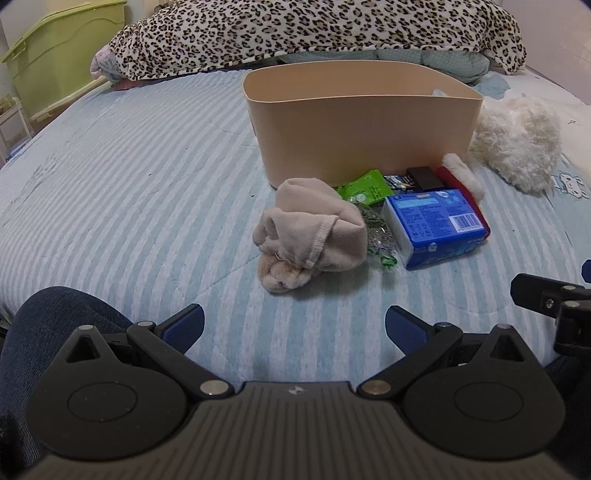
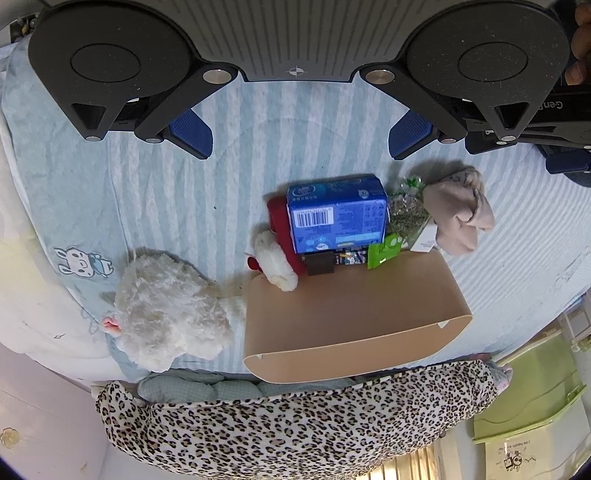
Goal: Organize objects
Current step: 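Move both tools toward the pile of items beside the beige bin, then grasp the beige sock with the left tool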
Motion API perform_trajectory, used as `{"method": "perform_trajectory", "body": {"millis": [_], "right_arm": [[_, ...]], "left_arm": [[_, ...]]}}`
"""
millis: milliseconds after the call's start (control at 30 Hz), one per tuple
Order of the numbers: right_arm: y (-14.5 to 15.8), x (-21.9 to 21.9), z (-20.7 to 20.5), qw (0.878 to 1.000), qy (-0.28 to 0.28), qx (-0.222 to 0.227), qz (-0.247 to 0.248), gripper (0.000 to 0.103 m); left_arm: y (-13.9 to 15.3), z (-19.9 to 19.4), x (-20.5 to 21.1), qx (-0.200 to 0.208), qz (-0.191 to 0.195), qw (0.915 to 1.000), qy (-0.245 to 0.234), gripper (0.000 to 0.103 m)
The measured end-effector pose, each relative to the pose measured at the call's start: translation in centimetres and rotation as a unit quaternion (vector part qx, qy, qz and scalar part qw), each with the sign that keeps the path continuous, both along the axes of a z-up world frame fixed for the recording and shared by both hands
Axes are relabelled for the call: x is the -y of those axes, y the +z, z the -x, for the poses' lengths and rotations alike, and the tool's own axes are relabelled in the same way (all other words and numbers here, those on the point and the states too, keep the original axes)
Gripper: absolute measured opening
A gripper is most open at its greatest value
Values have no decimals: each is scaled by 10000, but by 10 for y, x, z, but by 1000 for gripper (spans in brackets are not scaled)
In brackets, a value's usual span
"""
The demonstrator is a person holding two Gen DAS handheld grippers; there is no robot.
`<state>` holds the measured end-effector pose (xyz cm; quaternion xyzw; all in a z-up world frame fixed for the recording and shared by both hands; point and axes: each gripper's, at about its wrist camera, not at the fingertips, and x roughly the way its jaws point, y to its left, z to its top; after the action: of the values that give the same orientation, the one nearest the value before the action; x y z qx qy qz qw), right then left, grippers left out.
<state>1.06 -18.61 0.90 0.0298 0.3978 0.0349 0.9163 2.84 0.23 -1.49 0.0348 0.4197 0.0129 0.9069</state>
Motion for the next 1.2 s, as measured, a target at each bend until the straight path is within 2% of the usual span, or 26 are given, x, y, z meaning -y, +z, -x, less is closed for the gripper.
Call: {"method": "perform_trajectory", "body": {"millis": [500,633,733,1067,1200], "right_arm": [[-21,-11,-49,9996,163,14,-240,103],[-30,-12,-61,9993,136,-66,-343,103],[-36,-14,-69,9991,152,-132,-364,103],[-46,-24,-86,9989,121,-222,-398,103],[-51,-26,-90,9974,113,-348,-615,103]], "left_arm": [[-12,-47,-9,12,1,9999,104,103],[-14,-60,-10,70,33,10000,42,103],[-16,-68,-11,89,200,9997,-77,103],[-30,-92,-17,-11,257,9995,-156,103],[-30,-94,-24,49,321,9993,-197,103]]}}
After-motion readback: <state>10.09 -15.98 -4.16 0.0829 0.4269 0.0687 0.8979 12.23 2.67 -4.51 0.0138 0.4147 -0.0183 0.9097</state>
